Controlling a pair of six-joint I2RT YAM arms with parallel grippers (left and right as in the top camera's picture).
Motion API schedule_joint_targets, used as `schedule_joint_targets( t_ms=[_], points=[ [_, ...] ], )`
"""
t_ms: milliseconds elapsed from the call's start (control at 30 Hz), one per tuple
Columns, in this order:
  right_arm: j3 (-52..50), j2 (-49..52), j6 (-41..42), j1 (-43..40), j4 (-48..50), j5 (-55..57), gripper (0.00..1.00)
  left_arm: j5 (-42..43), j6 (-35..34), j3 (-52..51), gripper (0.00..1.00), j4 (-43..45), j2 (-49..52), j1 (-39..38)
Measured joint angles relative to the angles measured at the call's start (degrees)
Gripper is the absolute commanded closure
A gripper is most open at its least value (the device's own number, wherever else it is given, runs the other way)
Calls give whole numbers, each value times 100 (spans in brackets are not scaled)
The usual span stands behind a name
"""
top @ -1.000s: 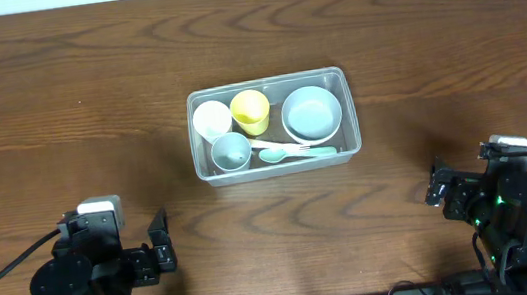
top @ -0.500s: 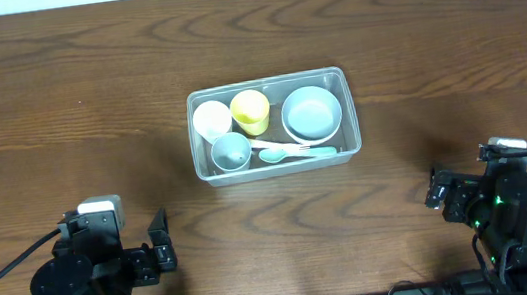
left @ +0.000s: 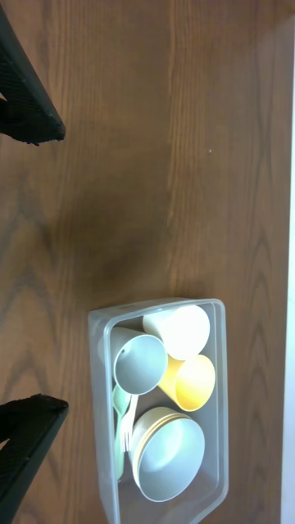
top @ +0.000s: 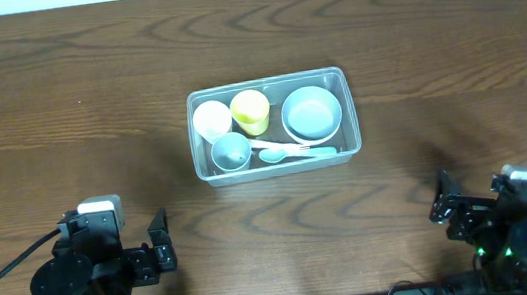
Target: Pack container
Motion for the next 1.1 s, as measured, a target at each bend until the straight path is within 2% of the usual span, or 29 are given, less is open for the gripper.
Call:
schedule_joint_targets(
  t_ms=[167,367,467,667,1100],
  points=[
    [-951,-426,-31,0,1300,-155,1,2,0,-2,2,2,0,0],
    [-2070,-452,-389,0,3825,-330,1,2,0,-2,2,0,-2,0],
    [-2568,-463,-710,0,4658,-455,1,2,0,-2,2,0,0,0],
    [-2800,-452,-1530,0,4192,-872,1,2,0,-2,2,-2,0,0],
    [-2800,-459,-1683,0,4194,-1010,1,2,0,-2,2,-2,0,0]
  ],
)
